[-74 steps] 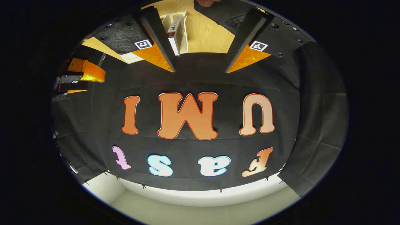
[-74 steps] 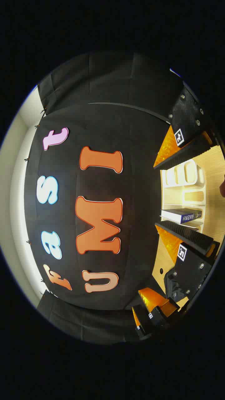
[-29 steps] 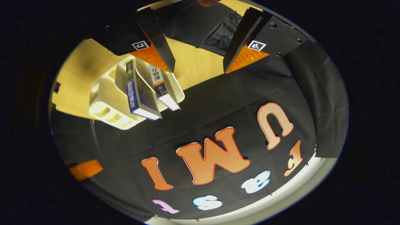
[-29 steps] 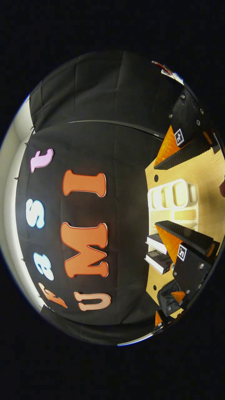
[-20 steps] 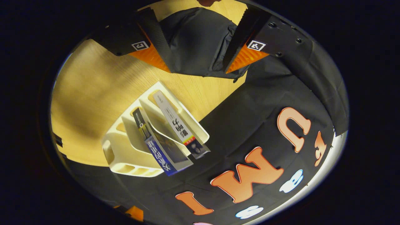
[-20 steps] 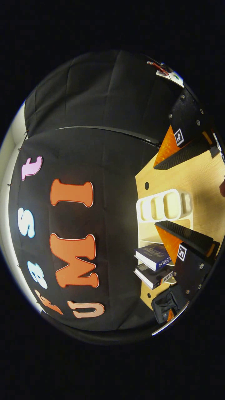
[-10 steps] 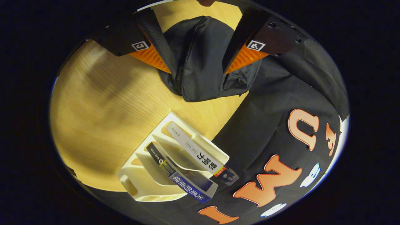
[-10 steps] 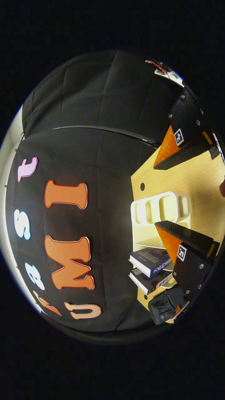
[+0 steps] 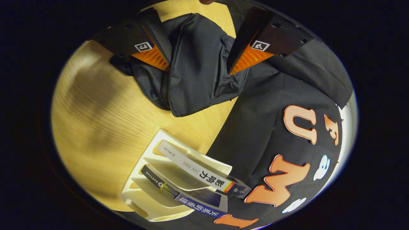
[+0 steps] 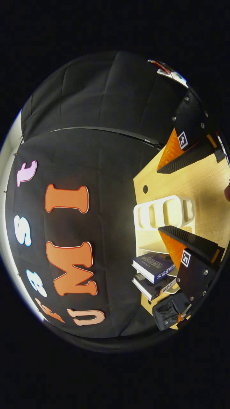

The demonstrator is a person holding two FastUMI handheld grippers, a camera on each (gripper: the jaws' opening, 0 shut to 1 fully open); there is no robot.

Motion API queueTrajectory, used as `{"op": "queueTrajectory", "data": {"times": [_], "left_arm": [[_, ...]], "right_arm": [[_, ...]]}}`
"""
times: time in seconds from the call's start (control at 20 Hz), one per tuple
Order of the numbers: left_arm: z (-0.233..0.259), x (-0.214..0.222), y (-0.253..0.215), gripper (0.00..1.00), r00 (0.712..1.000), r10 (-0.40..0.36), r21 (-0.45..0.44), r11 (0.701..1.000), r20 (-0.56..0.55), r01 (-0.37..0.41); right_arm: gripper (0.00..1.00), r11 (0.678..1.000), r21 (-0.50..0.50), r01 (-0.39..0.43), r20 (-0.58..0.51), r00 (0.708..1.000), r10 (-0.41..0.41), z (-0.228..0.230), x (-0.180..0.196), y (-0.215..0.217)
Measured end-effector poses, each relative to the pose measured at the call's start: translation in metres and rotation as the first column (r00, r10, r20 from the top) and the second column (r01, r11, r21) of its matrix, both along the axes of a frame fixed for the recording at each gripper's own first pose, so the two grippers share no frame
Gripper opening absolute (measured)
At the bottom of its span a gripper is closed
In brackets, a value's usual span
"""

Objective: Open the schoolbag, grab two books from the bookshelf and put them into the schoolbag.

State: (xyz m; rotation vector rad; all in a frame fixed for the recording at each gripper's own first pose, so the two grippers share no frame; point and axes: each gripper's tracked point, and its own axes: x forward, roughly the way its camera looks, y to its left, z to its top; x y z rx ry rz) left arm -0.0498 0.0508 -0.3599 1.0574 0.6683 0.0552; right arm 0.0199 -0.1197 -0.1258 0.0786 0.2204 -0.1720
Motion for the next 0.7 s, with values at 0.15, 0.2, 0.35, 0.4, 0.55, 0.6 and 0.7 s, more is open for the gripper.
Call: {"op": "queueTrajectory", "data": {"times": [0.15, 0.2, 0.35, 0.4, 0.55, 0.6, 0.7], "left_arm": [[-0.009, 0.01, 0.007, 0.93, 0.999, 0.02, -0.003, 1.0, -0.028, -0.02], [-0.009, 0.009, 0.007, 0.9, 0.999, 0.027, -0.01, 1.0, -0.042, -0.027], [-0.003, 0.005, 0.005, 0.62, 0.995, 0.047, -0.062, 0.997, -0.083, -0.052], [0.0, 0.005, 0.003, 0.49, 0.994, 0.058, -0.095, 0.993, -0.097, -0.067], [0.009, 0.003, 0.004, 0.17, 0.983, 0.092, -0.17, 0.978, -0.159, -0.12], [0.015, 0.003, 0.006, 0.1, 0.98, 0.096, -0.189, 0.973, -0.173, -0.129], [0.024, 0.004, 0.009, 0.1, 0.977, 0.097, -0.228, 0.963, -0.192, -0.14]], "right_arm": [[0.98, 1.0, -0.001, 0.001, 0.004, 1.0, -0.001, 0.002, 0.0, -0.001], [0.98, 1.0, -0.001, 0.002, 0.005, 1.0, -0.002, 0.003, 0.0, -0.003], [0.98, 1.0, 0.005, 0.0, 0.009, 1.0, -0.001, 0.005, 0.003, -0.01], [0.98, 1.0, 0.008, -0.004, 0.009, 1.0, 0.004, 0.005, 0.004, -0.011], [0.98, 0.999, 0.012, -0.035, 0.01, 0.999, 0.035, 0.008, 0.007, -0.008], [0.98, 0.999, 0.011, -0.053, 0.011, 0.999, 0.053, 0.009, 0.009, -0.006], [0.98, 0.996, 0.0, -0.087, 0.009, 0.996, 0.087, 0.012, 0.012, 0.0]]}}
